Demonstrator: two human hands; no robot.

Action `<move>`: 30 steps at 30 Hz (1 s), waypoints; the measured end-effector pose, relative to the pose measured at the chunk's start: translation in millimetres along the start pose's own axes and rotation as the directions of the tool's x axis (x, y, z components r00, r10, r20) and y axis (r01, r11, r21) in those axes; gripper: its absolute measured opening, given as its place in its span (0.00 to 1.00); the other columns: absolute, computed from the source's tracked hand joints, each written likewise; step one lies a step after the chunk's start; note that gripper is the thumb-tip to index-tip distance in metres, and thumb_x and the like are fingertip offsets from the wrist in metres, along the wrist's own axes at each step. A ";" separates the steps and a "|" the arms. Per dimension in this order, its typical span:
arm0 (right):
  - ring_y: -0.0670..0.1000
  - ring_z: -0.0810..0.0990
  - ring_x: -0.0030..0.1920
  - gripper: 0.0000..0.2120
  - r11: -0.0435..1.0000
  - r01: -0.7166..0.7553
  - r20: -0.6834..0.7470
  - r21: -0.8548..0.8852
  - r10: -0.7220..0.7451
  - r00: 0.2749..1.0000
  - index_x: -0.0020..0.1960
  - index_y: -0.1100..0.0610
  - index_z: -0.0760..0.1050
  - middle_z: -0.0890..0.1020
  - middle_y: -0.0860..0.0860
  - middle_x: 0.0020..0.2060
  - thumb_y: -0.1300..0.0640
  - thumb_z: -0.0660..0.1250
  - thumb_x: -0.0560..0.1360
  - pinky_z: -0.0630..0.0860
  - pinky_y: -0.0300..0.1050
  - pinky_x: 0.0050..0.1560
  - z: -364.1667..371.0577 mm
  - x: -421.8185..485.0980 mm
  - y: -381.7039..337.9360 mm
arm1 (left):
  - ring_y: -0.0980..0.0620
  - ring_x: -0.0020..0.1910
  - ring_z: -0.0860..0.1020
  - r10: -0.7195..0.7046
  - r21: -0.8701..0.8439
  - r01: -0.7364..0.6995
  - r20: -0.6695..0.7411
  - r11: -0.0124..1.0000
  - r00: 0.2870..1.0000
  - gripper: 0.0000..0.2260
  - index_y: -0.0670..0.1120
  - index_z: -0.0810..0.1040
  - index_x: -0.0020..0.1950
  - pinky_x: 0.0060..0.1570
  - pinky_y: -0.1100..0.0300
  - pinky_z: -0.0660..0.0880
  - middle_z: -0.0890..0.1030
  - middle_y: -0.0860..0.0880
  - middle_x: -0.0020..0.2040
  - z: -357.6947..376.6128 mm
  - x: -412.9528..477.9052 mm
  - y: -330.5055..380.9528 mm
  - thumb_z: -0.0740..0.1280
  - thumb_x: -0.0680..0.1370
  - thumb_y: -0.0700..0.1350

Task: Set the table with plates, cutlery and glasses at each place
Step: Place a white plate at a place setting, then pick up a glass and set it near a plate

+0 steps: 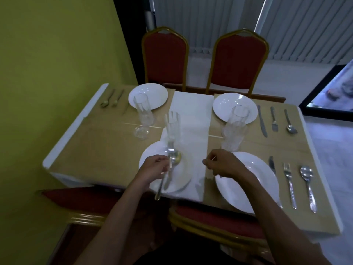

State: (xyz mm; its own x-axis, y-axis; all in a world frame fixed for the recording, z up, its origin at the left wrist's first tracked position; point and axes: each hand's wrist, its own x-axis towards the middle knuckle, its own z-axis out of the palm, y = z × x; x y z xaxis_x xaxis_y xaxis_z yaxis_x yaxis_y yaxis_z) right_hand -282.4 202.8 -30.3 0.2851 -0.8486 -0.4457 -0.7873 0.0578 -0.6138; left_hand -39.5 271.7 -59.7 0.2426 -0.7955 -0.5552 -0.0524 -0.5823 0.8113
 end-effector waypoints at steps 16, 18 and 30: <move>0.54 0.83 0.47 0.22 0.966 -0.068 -0.170 0.251 0.113 0.979 0.64 0.58 0.70 0.82 0.55 0.46 0.50 0.71 0.76 0.80 0.46 0.37 36.6 81.4 -103.3 | 0.51 0.45 0.81 0.069 0.037 -0.069 -0.015 0.997 0.997 0.05 0.47 0.81 0.49 0.42 0.57 0.77 0.83 0.47 0.46 -122.4 21.5 13.3 0.66 0.78 0.41; 0.55 0.83 0.49 0.24 0.962 -0.083 -0.149 0.259 0.125 0.981 0.67 0.58 0.68 0.82 0.56 0.49 0.51 0.71 0.76 0.81 0.47 0.41 32.1 93.8 -106.9 | 0.50 0.45 0.82 0.086 0.051 -0.087 0.022 0.995 0.996 0.05 0.48 0.81 0.49 0.42 0.56 0.77 0.83 0.46 0.48 -116.1 28.1 25.1 0.66 0.78 0.41; 0.58 0.81 0.54 0.33 0.967 -0.060 -0.077 0.248 0.082 0.994 0.73 0.50 0.64 0.78 0.55 0.58 0.56 0.74 0.72 0.84 0.51 0.45 38.0 149.4 -119.4 | 0.46 0.65 0.74 0.214 0.347 -0.238 0.107 0.907 0.971 0.24 0.46 0.68 0.76 0.59 0.55 0.74 0.72 0.44 0.73 -49.9 99.4 93.0 0.56 0.79 0.36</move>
State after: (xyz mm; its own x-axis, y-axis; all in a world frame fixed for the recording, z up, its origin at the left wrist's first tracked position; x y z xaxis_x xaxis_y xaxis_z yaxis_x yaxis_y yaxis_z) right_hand -125.0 89.1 -48.4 0.1771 -0.8787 -0.4432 -0.6428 0.2377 -0.7282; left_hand 28.0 146.9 -30.3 0.1209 -0.9149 -0.3852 -0.4417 -0.3971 0.8045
